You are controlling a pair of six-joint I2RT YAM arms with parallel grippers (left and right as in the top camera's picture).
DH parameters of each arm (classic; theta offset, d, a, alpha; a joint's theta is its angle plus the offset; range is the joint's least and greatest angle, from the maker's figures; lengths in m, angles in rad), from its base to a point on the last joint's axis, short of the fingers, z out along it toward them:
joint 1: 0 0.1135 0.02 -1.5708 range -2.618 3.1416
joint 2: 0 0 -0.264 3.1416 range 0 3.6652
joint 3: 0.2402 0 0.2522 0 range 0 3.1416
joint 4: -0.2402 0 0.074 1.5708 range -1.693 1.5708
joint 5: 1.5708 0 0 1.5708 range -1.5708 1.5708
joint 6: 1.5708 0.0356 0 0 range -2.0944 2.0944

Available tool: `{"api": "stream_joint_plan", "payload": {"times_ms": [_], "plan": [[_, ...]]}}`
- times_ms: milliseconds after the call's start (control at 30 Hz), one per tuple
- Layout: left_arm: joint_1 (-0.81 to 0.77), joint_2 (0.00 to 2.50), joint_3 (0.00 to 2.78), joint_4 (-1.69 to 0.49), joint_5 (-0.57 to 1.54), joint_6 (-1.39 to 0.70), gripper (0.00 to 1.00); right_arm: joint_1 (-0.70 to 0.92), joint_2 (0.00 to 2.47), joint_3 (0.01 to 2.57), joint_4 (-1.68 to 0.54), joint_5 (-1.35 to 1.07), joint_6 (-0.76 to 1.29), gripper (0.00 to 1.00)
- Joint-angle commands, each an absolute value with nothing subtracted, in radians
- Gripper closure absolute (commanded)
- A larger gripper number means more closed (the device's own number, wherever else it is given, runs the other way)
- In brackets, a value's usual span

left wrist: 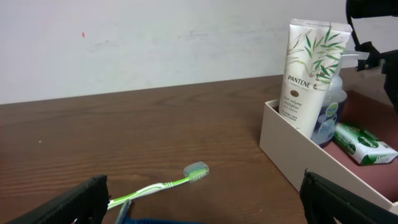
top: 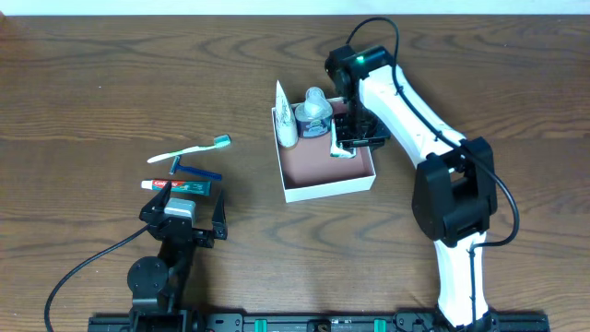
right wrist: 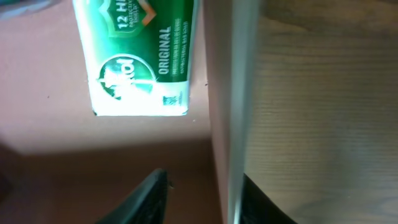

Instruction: Pack container

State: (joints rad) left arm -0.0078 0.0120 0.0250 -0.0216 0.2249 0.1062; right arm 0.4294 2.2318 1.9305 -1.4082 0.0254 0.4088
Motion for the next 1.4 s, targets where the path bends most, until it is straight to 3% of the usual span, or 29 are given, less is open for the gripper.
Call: {"api": "stream_joint_plan", "payload": {"times_ms": [0,467,867,1033,1067,1133,1233,1367], "plan": [[-0.011,0.012,0.004,-0.051,0.227,0.115,0.02,0.412,2.214,1.928,-1.398,-0.009,0.437,0.71],[-0.011,0.012,0.004,-0.051,0.227,0.115,0.02,0.382,2.214,1.928,-1.349,-0.035,0.464,0.98],[-0.011,0.012,0.004,-0.051,0.227,0.115,0.02,0.370,2.214,1.928,-1.314,-0.059,0.500,0.98],[-0.011,0.012,0.004,-0.051,0.227,0.115,0.02,0.370,2.214,1.928,-1.315,-0.056,0.488,0.93],[-0.011,0.012,0.004,-0.051,0.227,0.115,0.02,0.370,2.214,1.928,-1.314,-0.056,0.484,0.89],[-0.011,0.012,0.004,-0.051,0.227,0.115,0.02,0.370,2.214,1.928,-1.312,-0.056,0.469,0.71],[-0.011,0.012,0.004,-0.051,0.227,0.115,0.02,0.366,2.214,1.928,-1.314,-0.057,0.446,0.59],[-0.011,0.012,0.004,-0.051,0.227,0.115,0.02,0.351,2.214,1.928,-1.323,-0.062,0.428,0.59]]}}
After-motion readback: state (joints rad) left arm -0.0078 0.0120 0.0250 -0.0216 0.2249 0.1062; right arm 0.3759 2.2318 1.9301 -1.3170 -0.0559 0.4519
